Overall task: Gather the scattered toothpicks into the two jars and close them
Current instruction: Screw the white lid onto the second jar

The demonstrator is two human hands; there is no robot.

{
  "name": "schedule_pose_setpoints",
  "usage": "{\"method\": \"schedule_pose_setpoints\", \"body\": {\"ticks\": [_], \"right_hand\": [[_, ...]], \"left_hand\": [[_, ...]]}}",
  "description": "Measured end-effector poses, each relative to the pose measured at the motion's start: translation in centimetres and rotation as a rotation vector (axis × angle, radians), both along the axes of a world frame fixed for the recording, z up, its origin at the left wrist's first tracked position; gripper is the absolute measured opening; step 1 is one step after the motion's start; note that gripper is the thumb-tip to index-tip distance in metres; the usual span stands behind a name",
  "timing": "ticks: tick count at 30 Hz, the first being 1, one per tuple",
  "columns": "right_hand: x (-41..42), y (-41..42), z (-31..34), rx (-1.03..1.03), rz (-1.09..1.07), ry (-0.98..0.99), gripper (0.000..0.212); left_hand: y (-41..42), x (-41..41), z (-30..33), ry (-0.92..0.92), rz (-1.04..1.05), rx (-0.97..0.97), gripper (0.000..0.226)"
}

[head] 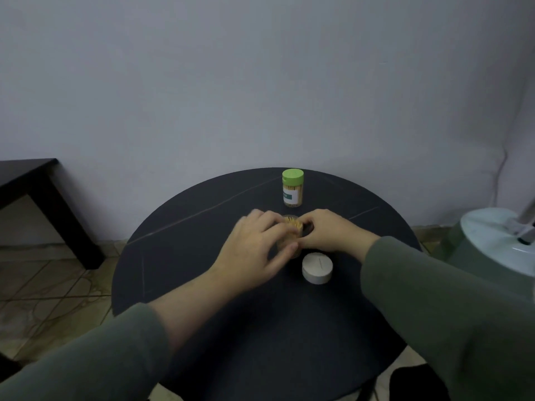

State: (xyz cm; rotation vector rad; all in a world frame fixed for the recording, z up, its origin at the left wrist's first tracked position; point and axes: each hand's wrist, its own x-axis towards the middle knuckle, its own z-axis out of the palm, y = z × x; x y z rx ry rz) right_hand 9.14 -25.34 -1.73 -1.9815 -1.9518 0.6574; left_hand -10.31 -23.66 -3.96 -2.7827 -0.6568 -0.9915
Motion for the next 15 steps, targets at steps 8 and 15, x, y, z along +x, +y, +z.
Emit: {"method": "schedule_pose_setpoints", "body": {"ticks": [8, 15], "right_hand": [[2.0, 1.1, 0.0, -0.016, -0.092, -0.004, 0.04], [3.1, 1.0, 0.0, -0.015, -0.134, 0.049, 0.05]], "left_hand": [[-1.3, 3.9, -2.4, 0.286, -0.128, -0.073, 0.048], [0.2, 3.5, -1.6, 0.209, -0.241, -0.32, 0.033]]}}
